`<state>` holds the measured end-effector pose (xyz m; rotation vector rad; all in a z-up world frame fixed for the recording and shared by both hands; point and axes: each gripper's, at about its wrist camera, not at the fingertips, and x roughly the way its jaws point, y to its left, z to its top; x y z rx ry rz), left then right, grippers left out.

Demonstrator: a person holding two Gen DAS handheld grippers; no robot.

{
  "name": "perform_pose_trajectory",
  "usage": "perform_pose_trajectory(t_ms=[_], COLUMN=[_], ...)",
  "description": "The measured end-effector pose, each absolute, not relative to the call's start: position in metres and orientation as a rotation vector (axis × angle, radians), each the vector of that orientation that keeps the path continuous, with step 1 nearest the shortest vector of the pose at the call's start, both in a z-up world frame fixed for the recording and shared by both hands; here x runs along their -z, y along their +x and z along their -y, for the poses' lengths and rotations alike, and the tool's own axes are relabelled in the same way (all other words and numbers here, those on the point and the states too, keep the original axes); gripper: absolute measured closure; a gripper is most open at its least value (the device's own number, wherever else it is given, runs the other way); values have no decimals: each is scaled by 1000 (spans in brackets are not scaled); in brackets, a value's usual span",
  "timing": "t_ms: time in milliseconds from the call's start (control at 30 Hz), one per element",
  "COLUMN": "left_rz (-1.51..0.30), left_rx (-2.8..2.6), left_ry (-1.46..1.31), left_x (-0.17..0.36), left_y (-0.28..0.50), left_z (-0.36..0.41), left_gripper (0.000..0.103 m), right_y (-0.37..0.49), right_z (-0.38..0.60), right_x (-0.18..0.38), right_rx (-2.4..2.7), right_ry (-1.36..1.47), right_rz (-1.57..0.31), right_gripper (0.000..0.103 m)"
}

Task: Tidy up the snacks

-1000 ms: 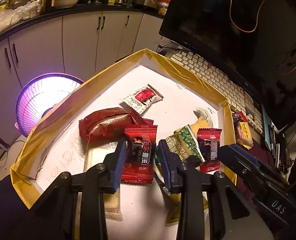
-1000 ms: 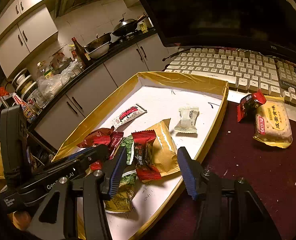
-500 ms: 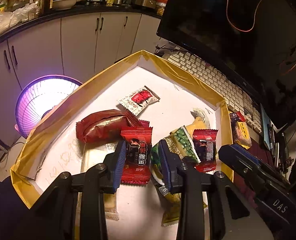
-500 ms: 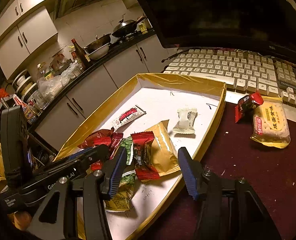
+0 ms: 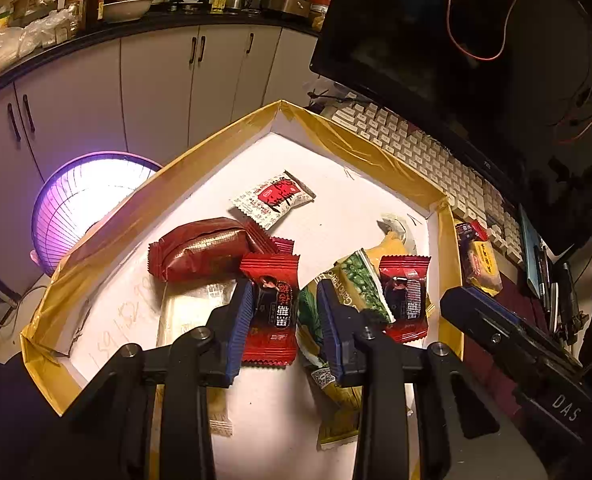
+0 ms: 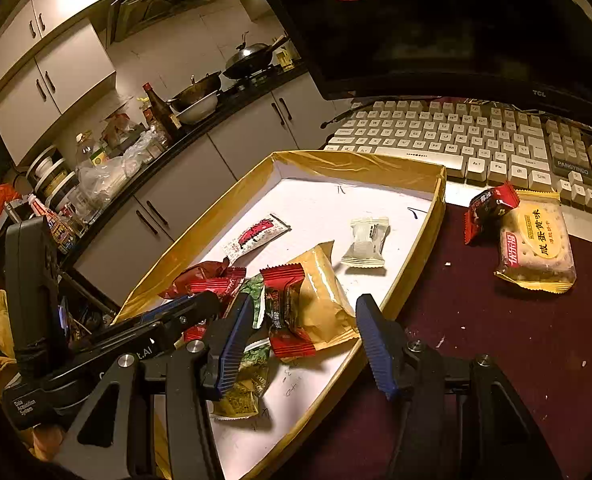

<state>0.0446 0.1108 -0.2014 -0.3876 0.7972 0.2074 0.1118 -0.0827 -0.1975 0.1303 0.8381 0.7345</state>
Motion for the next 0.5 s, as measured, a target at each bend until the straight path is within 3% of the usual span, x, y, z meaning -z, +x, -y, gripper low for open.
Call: perform_pose_trajectory(t_ms=[500], left_rz=[-799], left_rx=[-206], left_ry=[-393], left_x=[203], left_y=[44], left_z=[-112], left_gripper=[72], right_y=[110], right_z=[84], right_x=[197], right_rx=[-735], right_ry=[137], right_rz=[-838], right_gripper=[48])
